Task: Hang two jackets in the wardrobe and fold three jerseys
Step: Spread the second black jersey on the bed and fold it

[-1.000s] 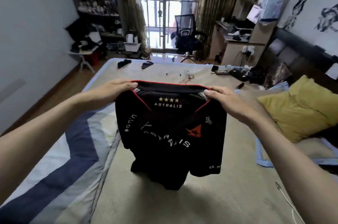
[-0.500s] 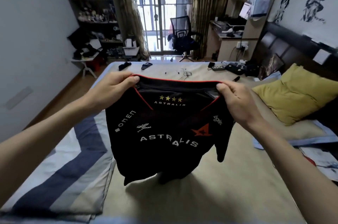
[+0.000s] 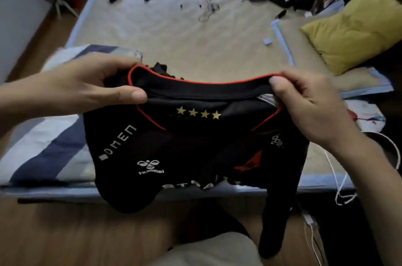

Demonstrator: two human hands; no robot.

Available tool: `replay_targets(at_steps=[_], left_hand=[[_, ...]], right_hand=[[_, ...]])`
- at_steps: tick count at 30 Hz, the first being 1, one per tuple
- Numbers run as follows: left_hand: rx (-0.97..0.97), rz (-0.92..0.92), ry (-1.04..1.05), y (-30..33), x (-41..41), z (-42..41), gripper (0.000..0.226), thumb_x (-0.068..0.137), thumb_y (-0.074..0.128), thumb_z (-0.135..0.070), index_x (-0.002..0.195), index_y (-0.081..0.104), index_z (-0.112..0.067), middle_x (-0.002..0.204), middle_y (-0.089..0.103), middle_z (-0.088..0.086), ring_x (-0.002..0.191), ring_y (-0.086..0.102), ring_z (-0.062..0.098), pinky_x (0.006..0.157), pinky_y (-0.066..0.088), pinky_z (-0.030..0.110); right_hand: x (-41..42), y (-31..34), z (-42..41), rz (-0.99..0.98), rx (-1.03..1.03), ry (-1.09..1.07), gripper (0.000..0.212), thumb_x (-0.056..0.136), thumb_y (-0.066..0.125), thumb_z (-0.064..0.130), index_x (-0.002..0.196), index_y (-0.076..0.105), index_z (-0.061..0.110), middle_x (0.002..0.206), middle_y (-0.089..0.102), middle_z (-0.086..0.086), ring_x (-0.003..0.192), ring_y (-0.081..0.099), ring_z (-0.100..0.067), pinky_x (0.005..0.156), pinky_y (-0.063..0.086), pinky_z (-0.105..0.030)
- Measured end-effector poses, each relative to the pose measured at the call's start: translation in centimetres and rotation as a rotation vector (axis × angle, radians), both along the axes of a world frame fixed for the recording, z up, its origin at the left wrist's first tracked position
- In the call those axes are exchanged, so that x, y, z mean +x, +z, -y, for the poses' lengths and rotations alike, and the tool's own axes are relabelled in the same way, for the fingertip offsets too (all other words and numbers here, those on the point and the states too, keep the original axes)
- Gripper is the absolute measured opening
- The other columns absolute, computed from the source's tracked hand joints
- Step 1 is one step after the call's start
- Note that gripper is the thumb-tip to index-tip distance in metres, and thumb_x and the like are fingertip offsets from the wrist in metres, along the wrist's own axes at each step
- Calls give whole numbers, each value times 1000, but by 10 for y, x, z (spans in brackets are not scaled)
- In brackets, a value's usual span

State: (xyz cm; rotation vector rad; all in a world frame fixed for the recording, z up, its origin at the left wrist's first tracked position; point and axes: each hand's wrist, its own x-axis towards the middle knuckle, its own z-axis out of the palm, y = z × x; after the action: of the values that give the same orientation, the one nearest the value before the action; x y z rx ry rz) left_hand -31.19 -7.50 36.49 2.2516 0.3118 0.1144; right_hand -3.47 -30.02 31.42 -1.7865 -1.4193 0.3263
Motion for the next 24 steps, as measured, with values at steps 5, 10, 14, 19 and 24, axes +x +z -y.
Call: replay_targets(at_steps=[5,10,14,19,24], left_hand=[[-10,-289,132,-154,99,-96,60,74,57,-80,84,61,-22,69,58,-7,64,50,2,62,46,30],[-93,-476,384,-341,175,-193,44,79,67,-65,70,56,-23,65,55,-11,62,51,4,57,39,22],[-207,-564,380,-484,176,-222,61,73,64,-81,94,71,-23,84,71,3,76,59,13,79,54,42],[-274,-637,446,-553,186,-204,37,87,73,-46,96,65,-11,82,63,3,74,54,12,73,46,32],[-187,-523,610,-577,190,-239,22,94,65,-40,89,71,-19,82,71,4,77,63,17,79,49,36]], right_hand=[[89,-159,-110,-190,-402,2,65,90,47,67,96,69,6,86,71,-9,79,61,-14,81,50,-39],[164,-333,-209,-638,-629,13,55,85,76,52,105,74,1,97,76,-3,85,62,-11,80,47,-33],[183,-462,-245,-756,-749,17,64,72,86,46,108,73,-5,94,71,-7,87,61,-17,79,46,-32],[180,-552,-245,-648,-756,-64,28,93,72,14,81,66,-10,69,51,-5,64,46,-5,60,35,-24],[199,-563,-276,-591,-546,-158,26,96,68,16,71,63,11,62,47,5,51,41,3,54,31,-18]])
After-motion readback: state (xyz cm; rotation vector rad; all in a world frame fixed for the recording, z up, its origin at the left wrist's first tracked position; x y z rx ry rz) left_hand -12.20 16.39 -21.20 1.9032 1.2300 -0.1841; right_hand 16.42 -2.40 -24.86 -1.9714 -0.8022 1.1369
